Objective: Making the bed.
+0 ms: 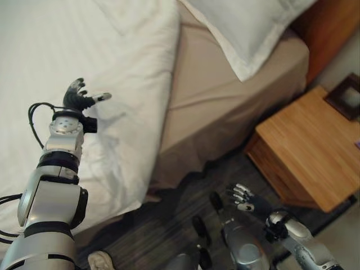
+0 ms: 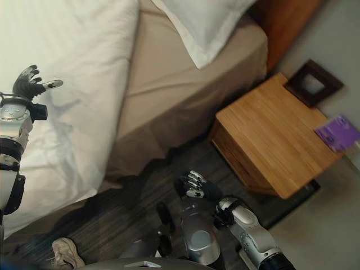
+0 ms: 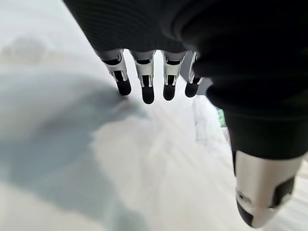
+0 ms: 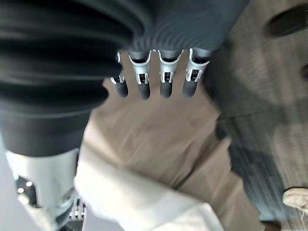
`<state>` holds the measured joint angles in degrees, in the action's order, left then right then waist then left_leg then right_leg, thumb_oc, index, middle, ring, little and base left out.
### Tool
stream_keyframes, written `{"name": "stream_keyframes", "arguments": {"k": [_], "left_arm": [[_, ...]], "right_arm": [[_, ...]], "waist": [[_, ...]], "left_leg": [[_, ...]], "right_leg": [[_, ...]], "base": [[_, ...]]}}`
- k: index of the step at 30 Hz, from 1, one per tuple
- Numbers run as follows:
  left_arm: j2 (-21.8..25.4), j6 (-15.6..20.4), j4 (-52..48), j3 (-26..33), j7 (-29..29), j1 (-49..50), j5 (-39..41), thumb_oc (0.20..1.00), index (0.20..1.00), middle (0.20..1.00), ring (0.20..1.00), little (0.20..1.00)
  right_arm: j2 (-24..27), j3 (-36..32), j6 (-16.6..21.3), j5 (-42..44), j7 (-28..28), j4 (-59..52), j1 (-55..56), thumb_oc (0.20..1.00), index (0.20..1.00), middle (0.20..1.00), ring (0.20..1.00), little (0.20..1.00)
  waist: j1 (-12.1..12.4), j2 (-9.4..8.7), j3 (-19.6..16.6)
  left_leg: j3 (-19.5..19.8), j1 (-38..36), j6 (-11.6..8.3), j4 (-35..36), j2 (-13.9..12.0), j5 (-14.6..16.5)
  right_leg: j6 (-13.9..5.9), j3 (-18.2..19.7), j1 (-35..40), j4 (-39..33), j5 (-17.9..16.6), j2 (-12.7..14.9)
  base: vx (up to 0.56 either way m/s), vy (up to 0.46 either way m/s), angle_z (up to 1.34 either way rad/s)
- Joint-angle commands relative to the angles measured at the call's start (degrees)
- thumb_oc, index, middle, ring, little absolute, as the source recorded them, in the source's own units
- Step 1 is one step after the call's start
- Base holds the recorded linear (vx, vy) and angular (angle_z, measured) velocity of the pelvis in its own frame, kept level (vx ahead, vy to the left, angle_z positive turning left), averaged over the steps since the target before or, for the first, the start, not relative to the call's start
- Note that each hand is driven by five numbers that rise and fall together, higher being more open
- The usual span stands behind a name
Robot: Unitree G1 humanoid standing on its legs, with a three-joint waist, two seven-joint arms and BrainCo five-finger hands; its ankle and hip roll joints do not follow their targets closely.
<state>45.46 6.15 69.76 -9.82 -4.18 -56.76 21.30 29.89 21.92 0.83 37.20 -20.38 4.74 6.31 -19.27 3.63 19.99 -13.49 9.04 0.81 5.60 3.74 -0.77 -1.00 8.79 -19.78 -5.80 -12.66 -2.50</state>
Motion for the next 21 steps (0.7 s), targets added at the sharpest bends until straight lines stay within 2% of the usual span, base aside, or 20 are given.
{"name": "stream_keyframes", "arguments": {"k": [1, 7, 11, 12, 14, 18, 21], "left_arm": [[3.91, 1.12, 2.08, -1.60, -4.01, -4.38, 0.34, 1.000, 1.000, 1.000, 1.000, 1.000], [6.14, 1.22, 2.68, 0.09, -7.47, -4.97, 1.12, 1.000, 1.000, 1.000, 1.000, 1.000], [4.68, -0.38, 5.09, 1.04, -5.58, -3.31, 2.13, 1.000, 1.000, 1.000, 1.000, 1.000], [3.62, -1.02, 5.72, 1.58, -4.20, -1.90, 2.19, 0.200, 0.200, 0.200, 0.200, 0.200], [2.84, -1.75, 6.44, 1.59, -3.37, -0.99, 1.19, 0.200, 0.200, 0.200, 0.200, 0.200], [-4.04, -3.95, 7.49, 0.25, -1.52, 0.16, -1.83, 0.200, 0.200, 0.200, 0.200, 0.200], [-6.39, -4.07, 6.72, -0.81, -1.75, -0.45, -2.69, 0.200, 0.200, 0.200, 0.200, 0.200]], "right_arm": [[-0.26, -0.22, 1.56, 3.04, -0.25, -3.19, 0.54, 1.000, 1.000, 1.000, 1.000, 1.000], [0.38, 0.58, 3.58, 3.68, 1.43, -3.35, -0.88, 1.000, 1.000, 1.000, 1.000, 1.000], [0.24, 0.23, 3.58, 3.65, 2.48, -2.77, -1.73, 1.000, 1.000, 1.000, 1.000, 1.000], [0.14, -0.16, 3.43, 3.79, 2.74, -2.53, -1.66, 1.000, 1.000, 1.000, 1.000, 1.000], [0.08, -0.30, 3.31, 3.81, 2.75, -2.30, -1.48, 1.000, 1.000, 1.000, 1.000, 1.000], [-0.10, -1.06, 2.56, 3.49, 2.95, -1.68, -0.99, 1.000, 1.000, 1.000, 1.000, 1.000], [-0.22, -1.32, 2.60, 3.41, 3.22, -1.48, -0.93, 1.000, 1.000, 1.000, 1.000, 1.000]], "waist": [[1.79, -0.80, -4.56], [1.91, -0.40, -1.11], [1.79, 0.10, 0.05], [1.72, 0.45, 0.53], [1.62, 0.65, 0.77], [0.79, 1.52, 1.37], [0.50, 1.85, 1.26]], "left_leg": [[3.46, -0.36, -4.96, -0.60, -4.84, -3.16], [2.97, 2.71, -5.23, -0.60, -4.84, -3.62], [2.66, 3.73, -5.38, -0.60, -4.83, -3.78], [2.73, 3.61, -5.38, -0.60, -4.81, -3.53], [2.77, 3.60, -5.39, -0.60, -4.77, -3.55], [2.53, 2.72, -5.43, -0.60, -4.60, -3.32], [2.48, 2.37, -5.42, -0.60, -4.48, -3.14]], "right_leg": [[-6.00, 1.61, 3.13, 0.80, 5.22, 2.96], [-5.76, 2.48, -0.37, 0.80, 4.62, 2.77], [-5.68, 2.78, -1.38, 0.80, 4.41, 2.68], [-5.69, 2.65, -1.26, 0.80, 4.74, 2.65], [-5.62, 2.64, -1.27, 0.80, 4.82, 2.63], [-5.38, 3.01, -0.71, 0.80, 5.29, 2.50], [-5.29, 3.09, -0.44, 0.80, 5.47, 2.54]], "base": [[0.01, -0.033, -0.25], [0.00, -0.018, -0.09], [0.01, -0.009, -0.02], [0.03, -0.006, -0.04], [0.00, 0.000, 0.00], [0.04, 0.003, 0.00], [0.01, 0.003, 0.01]]}}
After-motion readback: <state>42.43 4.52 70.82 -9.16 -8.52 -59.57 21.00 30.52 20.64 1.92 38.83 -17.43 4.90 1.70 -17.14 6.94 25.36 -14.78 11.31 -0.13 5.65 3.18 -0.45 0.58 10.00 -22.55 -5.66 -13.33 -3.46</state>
